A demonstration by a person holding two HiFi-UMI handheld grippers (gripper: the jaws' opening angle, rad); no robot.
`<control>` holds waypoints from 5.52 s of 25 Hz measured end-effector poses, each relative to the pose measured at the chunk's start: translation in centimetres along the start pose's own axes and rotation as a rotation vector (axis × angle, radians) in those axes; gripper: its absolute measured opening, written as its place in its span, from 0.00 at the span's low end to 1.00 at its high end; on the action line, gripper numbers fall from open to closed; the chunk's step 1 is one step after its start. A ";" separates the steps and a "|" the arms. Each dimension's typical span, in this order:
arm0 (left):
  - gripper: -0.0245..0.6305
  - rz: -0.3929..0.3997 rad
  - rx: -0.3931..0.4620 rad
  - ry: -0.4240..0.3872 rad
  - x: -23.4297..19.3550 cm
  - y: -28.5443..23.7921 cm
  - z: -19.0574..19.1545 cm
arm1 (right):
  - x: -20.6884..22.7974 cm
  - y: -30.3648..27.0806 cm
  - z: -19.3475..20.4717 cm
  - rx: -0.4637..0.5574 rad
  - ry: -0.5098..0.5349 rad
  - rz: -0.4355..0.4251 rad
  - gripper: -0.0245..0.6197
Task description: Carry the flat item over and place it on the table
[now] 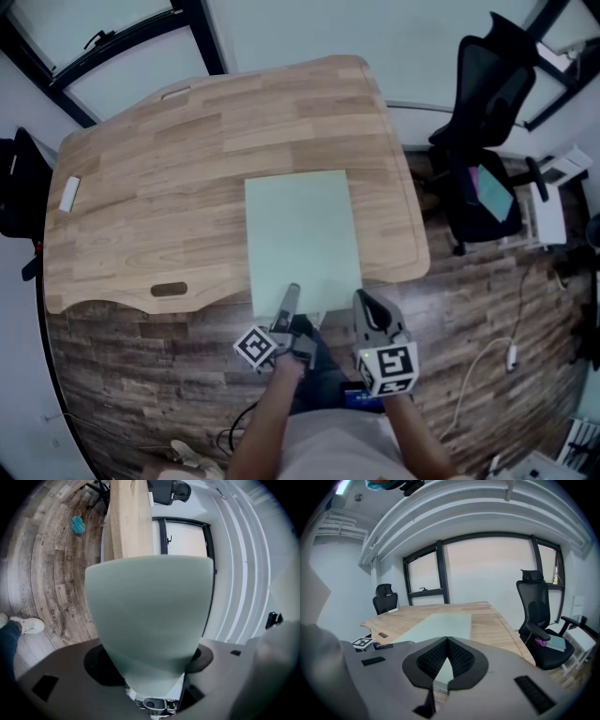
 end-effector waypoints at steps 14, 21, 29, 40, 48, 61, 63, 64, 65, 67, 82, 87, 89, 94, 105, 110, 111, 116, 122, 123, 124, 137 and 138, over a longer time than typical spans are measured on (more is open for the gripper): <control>0.67 -0.263 -0.076 -0.133 -0.7 0.1 0.4 | -0.2 1.5 0.0 0.028 0.003 0.016 0.03; 0.73 -0.370 -0.108 -0.186 -0.4 0.3 -0.2 | -0.6 1.7 -0.4 0.041 0.010 0.005 0.03; 0.76 -0.417 -0.113 -0.208 0.1 1.0 -0.6 | -1.0 2.4 -0.5 0.059 0.029 -0.004 0.03; 0.76 -0.387 -0.152 -0.184 0.5 3.0 0.0 | -2.3 3.3 -0.5 0.057 0.027 -0.010 0.03; 0.76 -0.421 -0.161 -0.271 1.6 4.7 -0.7 | -3.3 4.1 -0.7 0.071 0.028 -0.013 0.03; 0.75 -0.461 -0.162 -0.502 3.4 7.6 -4.0 | -3.8 4.9 0.1 0.089 0.033 -0.003 0.03; 0.75 -0.462 -0.166 -0.546 4.0 7.6 -4.4 | -4.0 5.0 0.1 0.099 0.040 -0.002 0.03; 0.75 -0.462 -0.167 -0.567 4.3 7.6 -4.5 | -4.1 5.1 0.0 0.096 0.042 -0.001 0.03; 0.75 -0.462 -0.169 -0.591 4.6 7.6 -4.6 | -4.2 5.3 0.0 0.091 0.043 0.001 0.03; 0.75 -0.458 -0.172 -0.651 5.5 7.5 -4.9 | -4.3 5.5 -0.1 0.081 0.041 0.006 0.03; 0.41 -0.305 -0.159 -0.993 11.5 5.7 -5.2 | -4.5 5.8 -0.6 0.090 0.045 0.039 0.03; 0.26 -0.280 -0.164 -1.096 13.4 5.0 -5.1 | -4.3 5.8 -1.3 0.106 0.030 0.053 0.03; 0.18 -0.280 -0.165 -1.147 14.1 4.9 -5.0 | -4.3 5.8 -1.4 0.110 0.028 0.056 0.03; 0.04 -0.269 -0.176 -1.236 16.0 4.6 -5.0 | -4.2 5.6 -2.0 0.131 0.028 0.063 0.03; 0.04 -0.220 -0.187 -1.362 19.1 3.7 -4.7 | -4.3 5.4 -3.2 0.172 0.029 0.072 0.03; 0.04 -0.200 -0.189 -1.376 19.6 3.6 -4.7 | -4.4 5.5 -3.6 0.175 0.043 0.074 0.03; 0.04 -0.197 -0.188 -1.377 19.7 3.6 -4.6 | -4.3 5.5 -3.6 0.176 0.043 0.076 0.03; 0.04 -0.198 -0.190 -1.388 19.8 3.5 -4.5 | -3.9 5.4 -3.6 0.173 0.043 0.083 0.03; 0.04 -0.196 -0.191 -1.390 19.8 3.5 -4.5 | -4.1 5.4 -3.4 0.167 0.046 0.079 0.03; 0.04 -0.196 -0.191 -1.387 19.7 3.5 -4.6 | -4.1 5.4 -3.4 0.165 0.046 0.078 0.03; 0.04 -0.196 -0.191 -1.386 19.7 3.6 -4.6 | -4.2 5.4 -3.4 0.163 0.048 0.078 0.03; 0.04 -0.194 -0.198 -1.390 19.7 3.4 -4.4 | -3.7 5.3 -2.9 0.175 0.058 0.079 0.03; 0.04 -0.194 -0.200 -1.390 19.6 3.4 -4.4 | -3.7 5.3 -2.8 0.175 0.059 0.080 0.03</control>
Point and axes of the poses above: the fingertips, and each gripper's own axes: y backward along the fingers, x to its right, z out of its underside, the point moved 8 cm from there along y, backward along the fingers, and after that the axes turned 7 degrees about z, right-handed, at the moved point
